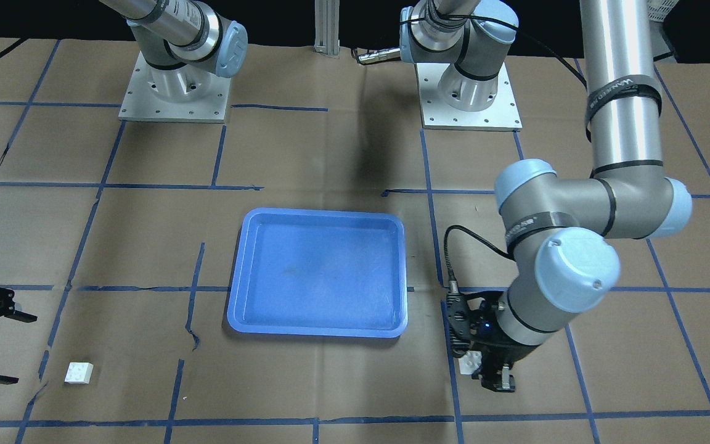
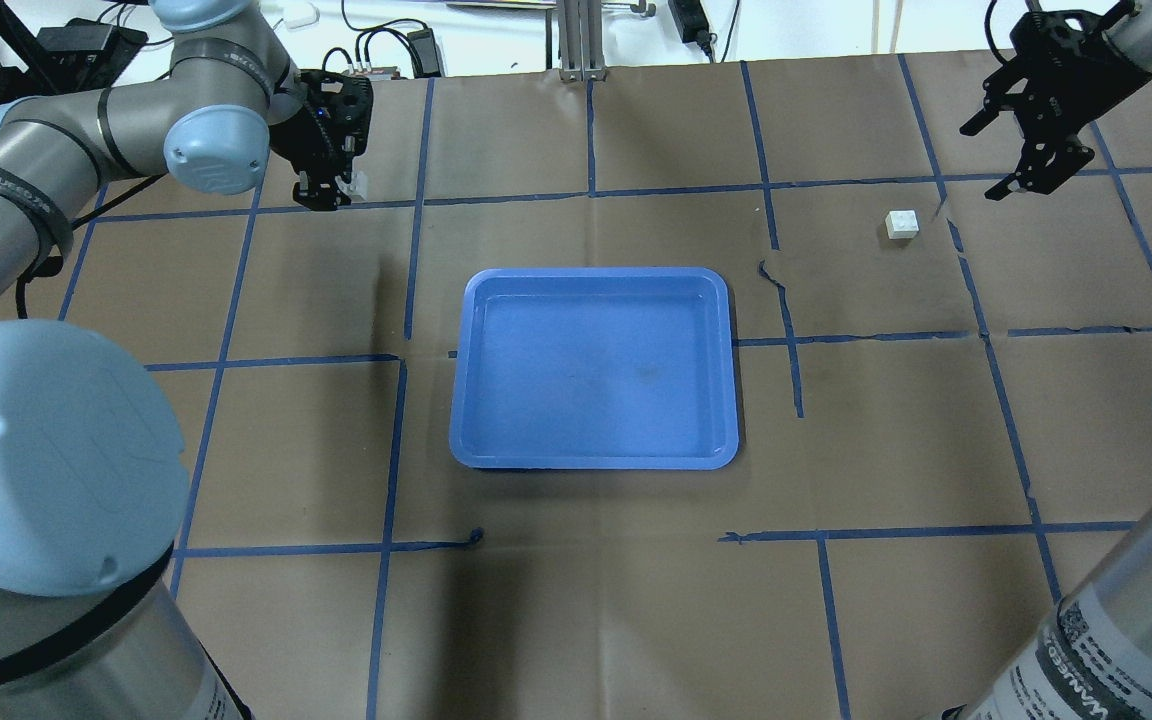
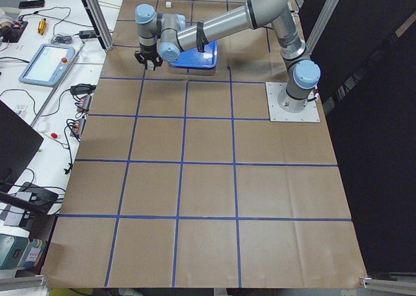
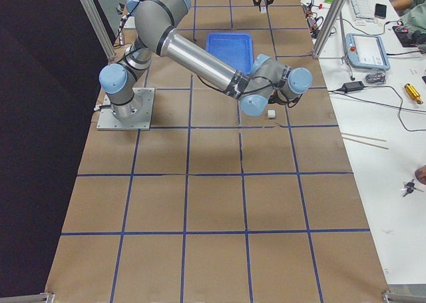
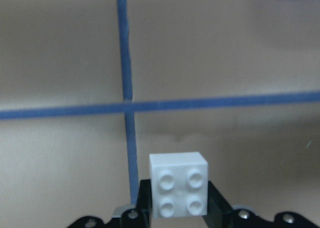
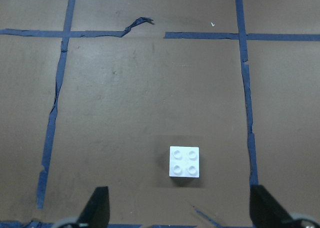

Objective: Assemble white blocks and place on blue tray

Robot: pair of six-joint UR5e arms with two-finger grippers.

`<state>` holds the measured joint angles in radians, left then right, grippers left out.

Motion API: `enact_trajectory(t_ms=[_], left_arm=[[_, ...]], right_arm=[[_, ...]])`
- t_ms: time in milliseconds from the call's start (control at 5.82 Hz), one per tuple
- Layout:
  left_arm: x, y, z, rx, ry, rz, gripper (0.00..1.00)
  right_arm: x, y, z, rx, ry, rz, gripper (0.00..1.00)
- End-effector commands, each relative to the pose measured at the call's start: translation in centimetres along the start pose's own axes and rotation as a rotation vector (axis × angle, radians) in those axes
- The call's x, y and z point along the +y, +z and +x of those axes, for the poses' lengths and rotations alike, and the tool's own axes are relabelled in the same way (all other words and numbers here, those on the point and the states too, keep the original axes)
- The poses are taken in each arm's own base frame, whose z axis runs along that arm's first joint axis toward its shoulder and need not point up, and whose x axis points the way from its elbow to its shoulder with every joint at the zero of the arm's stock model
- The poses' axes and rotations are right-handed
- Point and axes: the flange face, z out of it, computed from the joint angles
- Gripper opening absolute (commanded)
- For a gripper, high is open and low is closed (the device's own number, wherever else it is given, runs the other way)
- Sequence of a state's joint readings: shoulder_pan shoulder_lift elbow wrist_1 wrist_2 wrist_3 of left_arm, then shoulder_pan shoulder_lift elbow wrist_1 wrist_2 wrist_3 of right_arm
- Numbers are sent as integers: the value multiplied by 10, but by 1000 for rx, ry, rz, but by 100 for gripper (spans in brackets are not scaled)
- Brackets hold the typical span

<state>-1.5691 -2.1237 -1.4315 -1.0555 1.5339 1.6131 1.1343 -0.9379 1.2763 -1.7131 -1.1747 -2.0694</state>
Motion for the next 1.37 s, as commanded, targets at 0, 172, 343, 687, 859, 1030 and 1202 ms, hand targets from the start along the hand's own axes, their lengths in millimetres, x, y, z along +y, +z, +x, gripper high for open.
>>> enact_trajectory(t_ms=[0, 172, 343, 687, 859, 1030, 1202], left_arm=[[-99, 1, 52, 89, -1, -2, 0], [-151, -1, 76, 99, -39, -5, 0], [-183, 16, 105, 131, -38, -12, 0], [-199, 63, 157, 136, -38, -53, 0], [-218, 73, 175, 89, -56, -37, 0], [-224, 84, 185, 102, -53, -43, 0], [-224, 82, 185, 101, -47, -43, 3]], right_arm=[[23, 43, 10, -8, 31, 41, 100], [26, 53, 10, -15, 36, 60, 100], [31, 67, 9, -17, 40, 71, 100], [32, 88, 2, 15, 37, 97, 100], [33, 96, -3, 11, 43, 112, 100], [33, 98, -2, 26, 31, 104, 100], [33, 98, -3, 24, 30, 100, 100]])
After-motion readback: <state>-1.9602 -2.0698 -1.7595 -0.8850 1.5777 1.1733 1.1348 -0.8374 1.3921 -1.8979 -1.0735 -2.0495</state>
